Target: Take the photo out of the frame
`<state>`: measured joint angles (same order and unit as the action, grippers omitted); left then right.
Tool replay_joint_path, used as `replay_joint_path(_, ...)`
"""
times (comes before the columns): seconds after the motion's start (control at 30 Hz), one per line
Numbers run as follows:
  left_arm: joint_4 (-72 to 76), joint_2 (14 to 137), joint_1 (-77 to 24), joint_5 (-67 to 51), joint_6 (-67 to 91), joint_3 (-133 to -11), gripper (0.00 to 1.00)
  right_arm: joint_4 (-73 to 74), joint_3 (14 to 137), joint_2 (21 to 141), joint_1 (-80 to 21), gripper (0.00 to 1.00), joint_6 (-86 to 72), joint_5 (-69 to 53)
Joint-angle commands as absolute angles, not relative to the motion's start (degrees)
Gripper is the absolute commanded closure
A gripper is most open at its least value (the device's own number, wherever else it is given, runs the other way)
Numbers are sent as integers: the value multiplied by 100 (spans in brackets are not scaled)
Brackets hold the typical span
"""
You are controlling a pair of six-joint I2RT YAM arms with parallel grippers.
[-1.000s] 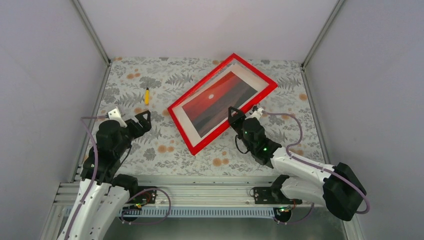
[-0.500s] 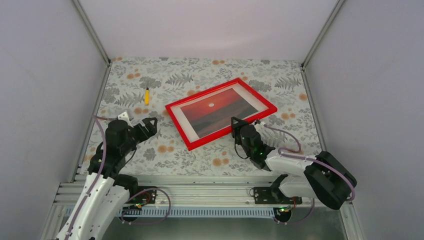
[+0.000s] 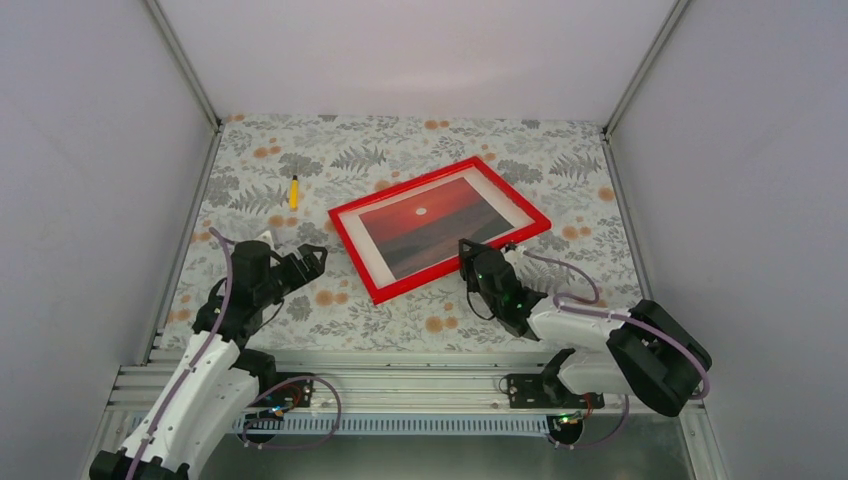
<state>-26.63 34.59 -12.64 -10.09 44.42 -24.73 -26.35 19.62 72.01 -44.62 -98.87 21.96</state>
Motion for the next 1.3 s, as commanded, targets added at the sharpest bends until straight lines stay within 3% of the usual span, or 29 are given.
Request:
replay_joint_path(0.0,-2425,3405,-1263,-1145,4516,-2391,0,-919,1834,7369,-4760,89,-10383,1496)
replay_joint_path(0.13,-2426,3341,-1255,-1160,4561,-2307,0,-836,1802,7324,-4957,68,-10498,1529)
replay_joint_path(0.53,-2585,3153,-1257,-1014,4525,-2251,0,99,2054,7072,-5445,18,-10480,1602)
replay_joint_path(0.73,-2609,3309,-1259,-991,4381,-2298,0,1231,2175,6413,-5420,1,-9793,1713)
replay_joint_path(1.0,-2150,4086,-1311,-1225,4218,-2230,0,2697,3049,5978,-5047,0,-7786,2214)
replay_joint_path(1.27,-1614,5073,-1959,-898,4268,-2318,0,1952,3618,5907,-3626,0,-4202,1658)
